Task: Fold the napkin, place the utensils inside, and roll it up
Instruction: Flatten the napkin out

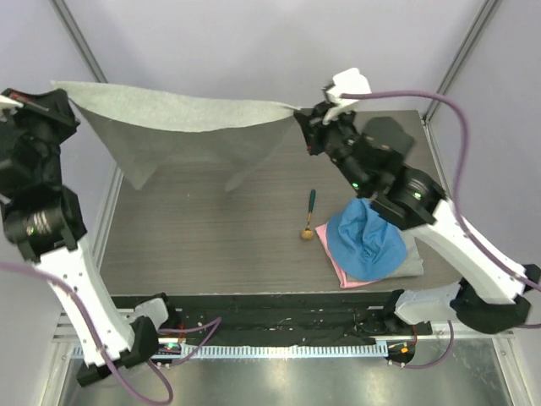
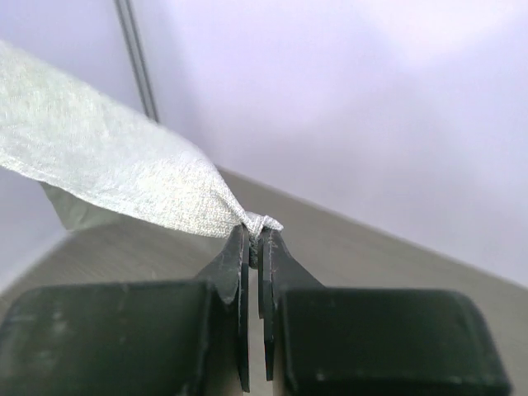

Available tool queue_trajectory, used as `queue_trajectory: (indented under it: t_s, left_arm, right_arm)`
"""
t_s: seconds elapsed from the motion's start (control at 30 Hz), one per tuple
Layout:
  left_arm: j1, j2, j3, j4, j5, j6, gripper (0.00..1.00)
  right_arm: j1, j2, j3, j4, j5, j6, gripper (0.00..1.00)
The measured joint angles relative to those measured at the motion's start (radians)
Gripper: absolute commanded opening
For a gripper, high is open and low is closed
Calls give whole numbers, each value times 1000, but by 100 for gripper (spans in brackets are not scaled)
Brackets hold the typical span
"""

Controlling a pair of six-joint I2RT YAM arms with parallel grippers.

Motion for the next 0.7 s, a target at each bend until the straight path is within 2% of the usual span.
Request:
queue_trajectory:
  t_s: [0.2, 0.3, 0.37, 0.5, 0.7]
  left_arm:
    - [0, -85, 244, -116, -53, 61, 0]
    - [0, -108, 344, -150, -73, 97, 0]
    - [0, -113, 359, -157, -73, 105, 0]
    - [0, -91, 300, -159, -53, 106, 0]
    - [-10, 137, 52, -101, 13, 101, 0]
  right_arm:
    - [38, -178, -10, 56, -42, -26, 1]
    - [39, -209, -16, 65, -77, -16, 1]
    - [40, -207, -13, 68, -83, -5, 1]
    - [13, -132, 40, 65, -58, 2, 1]
    - [-279, 146, 135, 79, -218, 108, 1]
